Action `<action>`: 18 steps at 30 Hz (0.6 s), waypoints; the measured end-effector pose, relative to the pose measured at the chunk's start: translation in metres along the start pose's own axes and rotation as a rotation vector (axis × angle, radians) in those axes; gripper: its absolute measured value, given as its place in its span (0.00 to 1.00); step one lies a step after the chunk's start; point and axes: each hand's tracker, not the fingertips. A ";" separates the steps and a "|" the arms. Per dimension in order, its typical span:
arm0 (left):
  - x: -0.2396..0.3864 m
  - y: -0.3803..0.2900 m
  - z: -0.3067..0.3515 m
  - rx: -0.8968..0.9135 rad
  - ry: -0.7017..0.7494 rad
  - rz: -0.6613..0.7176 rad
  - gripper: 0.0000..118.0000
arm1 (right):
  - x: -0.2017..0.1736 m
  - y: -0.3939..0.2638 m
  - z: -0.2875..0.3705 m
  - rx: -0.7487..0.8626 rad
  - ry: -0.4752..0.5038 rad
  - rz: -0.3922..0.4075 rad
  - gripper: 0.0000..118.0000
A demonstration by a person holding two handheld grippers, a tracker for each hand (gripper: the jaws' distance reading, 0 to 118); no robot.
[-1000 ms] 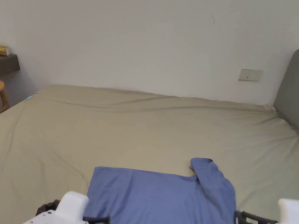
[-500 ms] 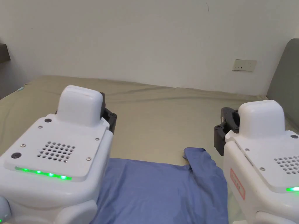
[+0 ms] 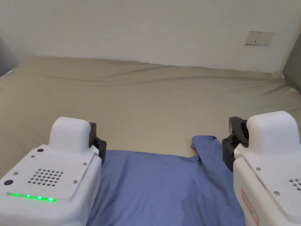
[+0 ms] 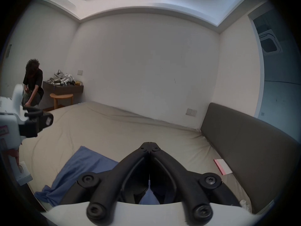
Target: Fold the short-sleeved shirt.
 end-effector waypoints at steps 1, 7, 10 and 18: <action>-0.006 -0.015 -0.020 -0.056 -0.005 0.016 0.00 | 0.003 -0.008 -0.009 -0.026 0.005 -0.001 0.01; -0.060 -0.088 -0.161 -0.380 0.026 0.190 0.30 | 0.031 -0.063 -0.064 -0.191 -0.010 -0.021 0.01; -0.077 -0.103 -0.215 -0.444 0.019 0.177 0.97 | 0.047 -0.082 -0.081 -0.252 -0.021 -0.019 0.01; -0.092 -0.128 -0.339 -0.555 0.077 0.121 0.99 | 0.077 -0.123 -0.106 -0.391 -0.067 0.011 0.01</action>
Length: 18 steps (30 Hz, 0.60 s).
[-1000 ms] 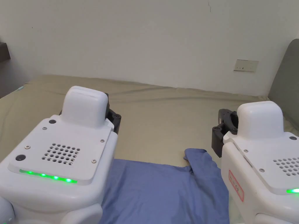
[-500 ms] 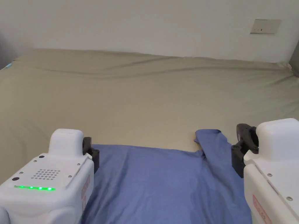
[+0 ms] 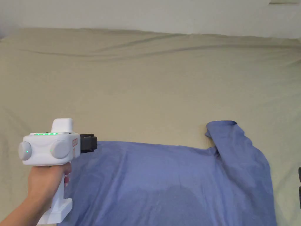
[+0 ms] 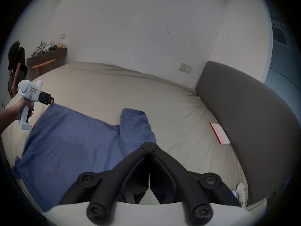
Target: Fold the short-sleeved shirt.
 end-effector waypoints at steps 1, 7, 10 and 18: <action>0.003 0.000 -0.012 -0.024 0.019 -0.018 0.99 | 0.002 -0.002 -0.003 -0.010 -0.004 -0.005 0.01; 0.012 -0.004 -0.026 -0.074 -0.004 -0.095 0.71 | 0.005 -0.006 -0.023 -0.041 -0.023 0.036 0.01; 0.030 -0.003 -0.006 -0.051 -0.182 -0.169 0.00 | 0.009 -0.002 -0.038 -0.062 0.006 0.018 0.01; 0.023 0.011 0.083 0.125 -0.085 -0.216 0.00 | 0.049 0.037 -0.129 -0.175 0.130 -0.070 0.25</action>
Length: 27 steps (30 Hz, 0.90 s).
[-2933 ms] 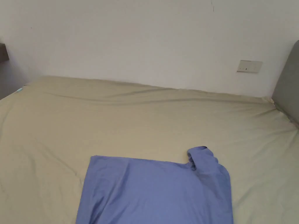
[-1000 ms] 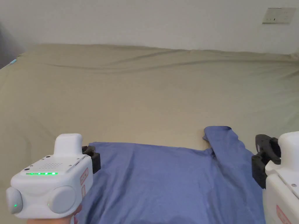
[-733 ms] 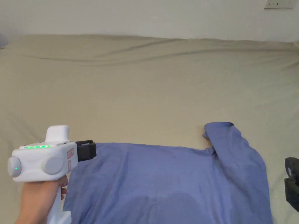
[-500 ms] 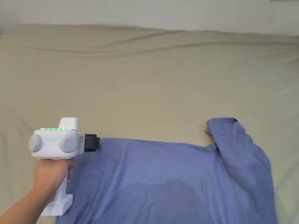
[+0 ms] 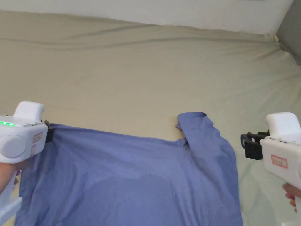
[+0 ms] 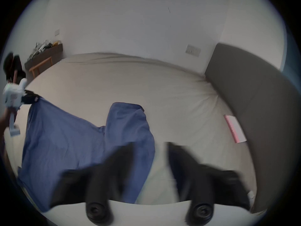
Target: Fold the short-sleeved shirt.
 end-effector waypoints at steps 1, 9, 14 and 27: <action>-0.001 0.001 0.017 0.016 -0.013 -0.006 0.00 | 0.009 0.008 -0.019 -0.053 0.011 -0.018 0.64; -0.002 -0.014 0.089 0.059 0.015 -0.064 0.00 | 0.010 0.010 -0.144 -0.302 0.099 0.022 1.00; 0.000 -0.027 0.097 0.041 0.047 -0.111 0.00 | -0.006 -0.002 -0.157 -0.330 0.055 0.037 0.99; -0.005 -0.023 0.123 0.078 0.057 -0.075 0.00 | -0.013 0.017 -0.070 -0.183 0.089 0.008 0.03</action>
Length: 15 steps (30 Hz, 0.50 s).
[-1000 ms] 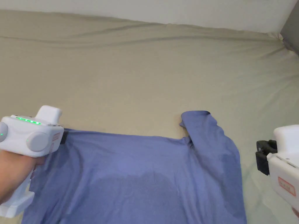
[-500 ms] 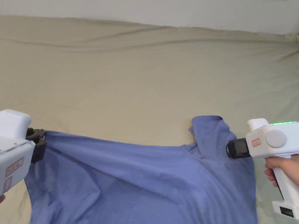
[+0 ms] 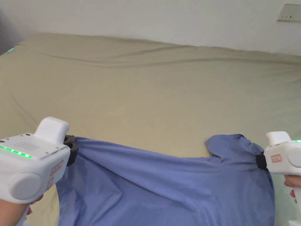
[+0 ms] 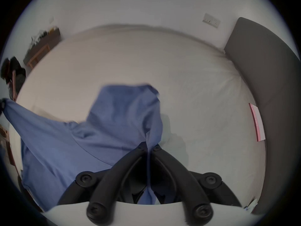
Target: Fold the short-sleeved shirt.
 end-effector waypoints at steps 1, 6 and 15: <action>0.000 0.003 0.008 0.016 0.007 0.005 0.00 | 0.001 0.002 0.016 0.026 0.008 -0.016 0.03; -0.009 0.027 0.058 0.118 0.054 0.004 0.00 | 0.016 0.007 0.122 0.205 -0.009 -0.044 0.03; -0.037 0.085 0.192 0.394 0.143 0.042 0.00 | 0.016 -0.012 0.330 0.570 -0.097 -0.044 0.03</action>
